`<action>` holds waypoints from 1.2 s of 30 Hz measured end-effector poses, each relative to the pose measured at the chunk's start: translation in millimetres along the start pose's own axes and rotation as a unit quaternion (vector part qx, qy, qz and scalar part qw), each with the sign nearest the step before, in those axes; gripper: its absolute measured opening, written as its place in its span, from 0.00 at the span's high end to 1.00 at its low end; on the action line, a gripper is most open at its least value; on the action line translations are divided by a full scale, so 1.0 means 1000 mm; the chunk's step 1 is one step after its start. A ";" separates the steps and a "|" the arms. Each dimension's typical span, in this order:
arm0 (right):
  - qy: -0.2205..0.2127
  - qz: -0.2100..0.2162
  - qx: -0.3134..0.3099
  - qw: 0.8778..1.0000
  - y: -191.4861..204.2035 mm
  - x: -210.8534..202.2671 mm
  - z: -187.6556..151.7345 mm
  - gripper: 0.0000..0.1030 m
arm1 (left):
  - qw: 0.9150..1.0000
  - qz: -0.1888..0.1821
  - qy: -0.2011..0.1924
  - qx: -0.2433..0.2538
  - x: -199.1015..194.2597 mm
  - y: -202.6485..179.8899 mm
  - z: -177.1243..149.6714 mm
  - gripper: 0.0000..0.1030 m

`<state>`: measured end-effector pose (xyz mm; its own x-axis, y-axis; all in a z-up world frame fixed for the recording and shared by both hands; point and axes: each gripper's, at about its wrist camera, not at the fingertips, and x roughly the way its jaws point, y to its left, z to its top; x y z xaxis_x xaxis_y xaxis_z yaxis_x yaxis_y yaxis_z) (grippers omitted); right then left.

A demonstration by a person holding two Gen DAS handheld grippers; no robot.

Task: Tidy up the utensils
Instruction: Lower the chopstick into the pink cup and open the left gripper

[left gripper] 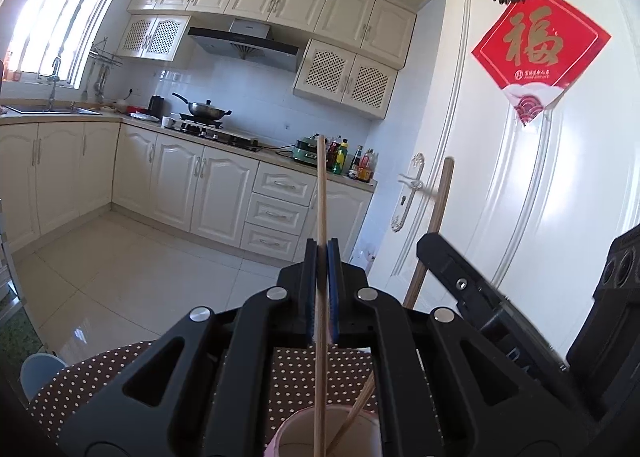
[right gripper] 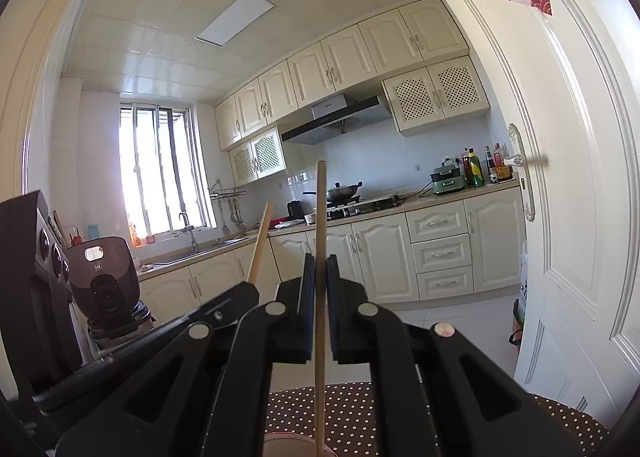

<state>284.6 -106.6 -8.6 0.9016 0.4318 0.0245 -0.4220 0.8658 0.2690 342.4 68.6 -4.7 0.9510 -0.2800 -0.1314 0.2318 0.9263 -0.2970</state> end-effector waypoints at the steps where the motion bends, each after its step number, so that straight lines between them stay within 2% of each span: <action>1: -0.001 0.000 0.000 1.000 0.000 0.000 0.001 0.96 | 1.000 -0.001 -0.006 0.001 -0.001 -0.001 0.002 0.95; 4: -0.005 0.001 0.003 1.000 -0.002 -0.002 0.003 0.96 | 0.999 0.000 -0.033 0.012 -0.006 -0.007 0.009 0.95; 7: -0.008 -0.001 0.000 1.000 -0.003 -0.003 0.002 0.96 | 0.999 -0.002 -0.042 0.021 -0.004 -0.011 0.008 0.95; 12: 0.000 -0.007 0.005 1.000 -0.007 -0.002 -0.003 0.95 | 1.000 0.011 -0.009 0.019 0.004 -0.005 -0.006 0.95; 21: 0.013 -0.011 0.009 1.000 -0.005 -0.004 -0.001 0.91 | 0.998 0.035 0.014 0.044 -0.001 -0.005 -0.014 0.94; 22: 0.016 -0.010 0.010 1.000 -0.005 -0.004 -0.001 0.84 | 0.998 0.041 0.014 0.048 -0.001 -0.005 -0.016 0.94; 23: 0.019 -0.010 0.010 1.000 -0.004 -0.004 0.000 0.68 | 0.997 0.045 0.018 0.053 -0.001 -0.005 -0.017 0.94; 24: 0.024 -0.014 0.009 1.000 -0.004 -0.004 -0.001 0.57 | 0.997 0.047 0.025 0.055 0.000 -0.004 -0.018 0.93; 25: 0.027 -0.018 0.010 0.999 -0.005 -0.005 -0.001 0.40 | 0.997 0.048 0.034 0.056 0.002 -0.004 -0.018 0.88; 27: 0.027 -0.020 0.013 0.999 -0.006 -0.009 -0.003 0.38 | 0.996 0.045 0.045 0.054 0.003 -0.001 -0.018 0.56; 28: 0.030 -0.018 0.012 0.999 -0.007 -0.010 -0.003 0.38 | 0.997 0.042 0.038 0.052 0.000 0.000 -0.019 0.39; 30: 0.032 -0.021 0.010 0.999 -0.007 -0.013 -0.003 0.37 | 0.997 0.043 0.026 0.059 -0.008 0.001 -0.020 0.39; 36: 0.039 -0.035 0.011 0.999 -0.010 -0.020 -0.002 0.36 | 0.996 0.048 0.030 0.064 -0.017 -0.001 -0.020 0.39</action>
<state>270.8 -123.4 -13.6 0.9184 0.3895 -0.0691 -0.3553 0.8889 0.2891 322.2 67.5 -20.9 0.9571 -0.1990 -0.2107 0.1674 0.9730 -0.1587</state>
